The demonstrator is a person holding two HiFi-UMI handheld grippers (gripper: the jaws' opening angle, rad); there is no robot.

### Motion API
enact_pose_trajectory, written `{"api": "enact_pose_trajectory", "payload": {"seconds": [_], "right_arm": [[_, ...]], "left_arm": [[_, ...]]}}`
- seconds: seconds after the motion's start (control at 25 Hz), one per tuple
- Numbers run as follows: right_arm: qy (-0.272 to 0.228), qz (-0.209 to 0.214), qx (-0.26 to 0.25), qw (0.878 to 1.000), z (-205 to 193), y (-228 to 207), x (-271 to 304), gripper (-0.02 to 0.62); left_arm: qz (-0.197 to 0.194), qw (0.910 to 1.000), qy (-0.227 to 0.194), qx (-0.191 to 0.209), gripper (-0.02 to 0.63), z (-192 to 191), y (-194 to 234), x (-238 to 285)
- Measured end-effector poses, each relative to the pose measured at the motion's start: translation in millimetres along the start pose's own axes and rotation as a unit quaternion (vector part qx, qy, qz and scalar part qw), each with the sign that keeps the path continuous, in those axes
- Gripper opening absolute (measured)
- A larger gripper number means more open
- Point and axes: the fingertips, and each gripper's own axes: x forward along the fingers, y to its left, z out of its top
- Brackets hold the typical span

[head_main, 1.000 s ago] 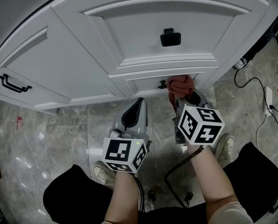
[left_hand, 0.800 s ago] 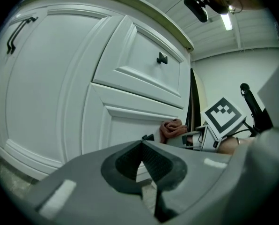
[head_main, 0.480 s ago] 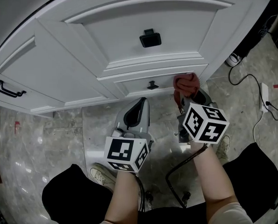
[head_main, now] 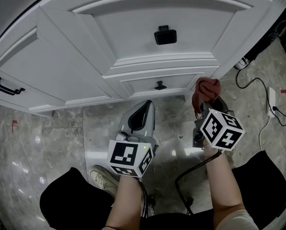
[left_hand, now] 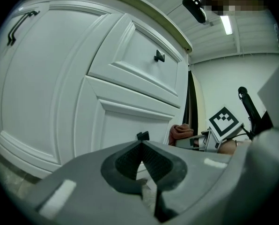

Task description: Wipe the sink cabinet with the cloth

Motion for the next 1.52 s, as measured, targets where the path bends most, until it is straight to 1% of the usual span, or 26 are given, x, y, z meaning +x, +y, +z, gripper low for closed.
{"api": "enact_pose_trajectory", "payload": {"seconds": [0.08, 0.16, 0.28, 0.36, 0.48, 0.6, 0.72, 0.84, 0.96, 1.24, 1.52], "right_arm": [[0.015, 0.018, -0.009, 1.000, -21, 18, 6, 0.081], [0.039, 0.053, -0.021, 0.998, -48, 48, 16, 0.081], [0.073, 0.109, -0.037, 0.991, -85, 100, 28, 0.081], [0.086, 0.134, -0.045, 0.986, -102, 128, 34, 0.081], [0.098, 0.160, -0.052, 0.981, -118, 162, 45, 0.081], [0.106, 0.184, -0.054, 0.976, -129, 192, 51, 0.081], [0.108, 0.201, -0.064, 0.972, -134, 216, 58, 0.081], [0.106, 0.202, -0.064, 0.971, -136, 228, 63, 0.081], [0.099, 0.192, -0.066, 0.974, -133, 229, 68, 0.081], [0.087, 0.161, -0.059, 0.981, -121, 200, 69, 0.081], [0.081, 0.138, -0.060, 0.985, -113, 169, 65, 0.083]], "left_arm": [[0.010, 0.9999, 0.009, -0.002, 0.000, -11, 9, -5], [0.023, 0.9995, 0.023, -0.003, 0.000, -25, 21, -12], [0.040, 0.9985, 0.036, -0.009, 0.000, -37, 39, -25], [0.052, 0.9980, 0.035, -0.011, 0.000, -37, 53, -34], [0.071, 0.9969, 0.027, -0.021, 0.000, -37, 74, -48], [0.082, 0.9957, 0.024, -0.034, 0.000, -39, 89, -59], [0.089, 0.9951, 0.019, -0.037, 0.000, -36, 100, -67], [0.092, 0.9951, 0.011, -0.036, 0.000, -34, 107, -74], [0.091, 0.9951, 0.016, -0.035, 0.000, -38, 110, -78], [0.090, 0.9952, 0.018, -0.033, 0.000, -40, 110, -78], [0.067, 0.9971, 0.013, -0.033, 0.000, -39, 91, -62]]}}
